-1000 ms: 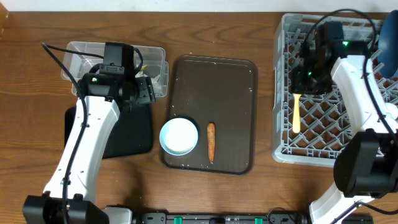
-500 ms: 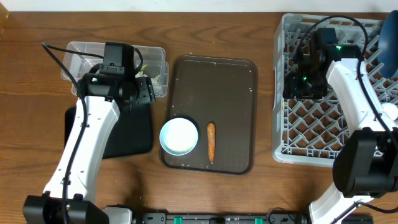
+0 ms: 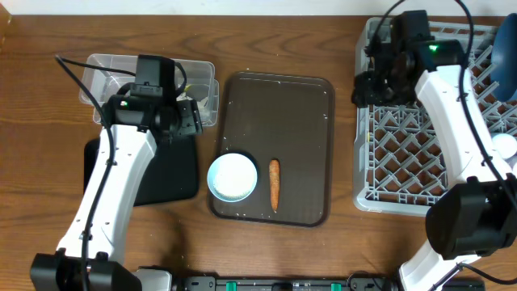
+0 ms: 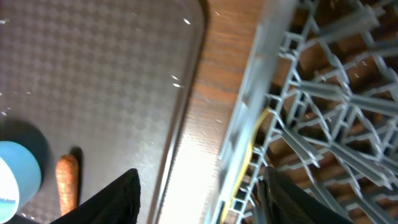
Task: Sort waste into correct bins and load items into the dishwasher rack
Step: 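Reach the left gripper to the white rice bowl and grasp its rim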
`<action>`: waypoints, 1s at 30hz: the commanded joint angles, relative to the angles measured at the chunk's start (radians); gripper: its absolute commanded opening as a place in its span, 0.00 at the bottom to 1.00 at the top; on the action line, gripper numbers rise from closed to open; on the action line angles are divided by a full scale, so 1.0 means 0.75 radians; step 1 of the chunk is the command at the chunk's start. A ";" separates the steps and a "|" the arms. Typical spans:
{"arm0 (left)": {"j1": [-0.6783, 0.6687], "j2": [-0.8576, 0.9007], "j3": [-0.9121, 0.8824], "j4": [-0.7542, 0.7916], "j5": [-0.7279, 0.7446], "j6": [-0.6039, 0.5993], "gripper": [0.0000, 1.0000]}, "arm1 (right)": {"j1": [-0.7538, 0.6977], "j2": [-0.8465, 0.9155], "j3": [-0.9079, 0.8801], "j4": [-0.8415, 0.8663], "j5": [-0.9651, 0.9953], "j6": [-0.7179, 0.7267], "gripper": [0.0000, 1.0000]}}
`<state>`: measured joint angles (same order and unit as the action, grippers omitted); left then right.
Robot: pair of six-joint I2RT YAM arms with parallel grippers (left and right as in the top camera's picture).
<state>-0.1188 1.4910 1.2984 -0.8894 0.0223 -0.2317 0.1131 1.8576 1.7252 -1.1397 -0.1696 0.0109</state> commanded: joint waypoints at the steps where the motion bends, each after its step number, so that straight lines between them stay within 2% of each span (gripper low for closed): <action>1: -0.072 -0.001 -0.007 -0.007 -0.001 -0.002 0.73 | 0.008 -0.026 0.018 0.016 -0.015 -0.006 0.63; 4: -0.153 0.005 -0.020 -0.009 -0.001 -0.024 0.73 | 0.007 -0.026 0.017 0.019 -0.015 -0.007 0.63; 12: -0.386 0.058 -0.091 -0.006 -0.001 -0.281 0.73 | 0.007 -0.026 0.017 0.029 -0.015 -0.006 0.64; 22: -0.631 0.258 -0.115 0.012 -0.012 -0.287 0.73 | 0.007 -0.026 0.017 0.033 -0.015 -0.007 0.64; 27: -0.670 0.380 -0.115 0.026 -0.011 -0.287 0.73 | 0.007 -0.026 0.017 0.033 -0.015 -0.007 0.64; 30: -0.672 0.426 -0.115 0.032 -0.011 -0.287 0.70 | 0.007 -0.026 0.017 0.033 -0.015 -0.007 0.64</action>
<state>-0.6197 1.7809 1.2190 -0.8658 0.0231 -0.4358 0.1173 1.8576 1.7252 -1.1145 -0.1722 0.0109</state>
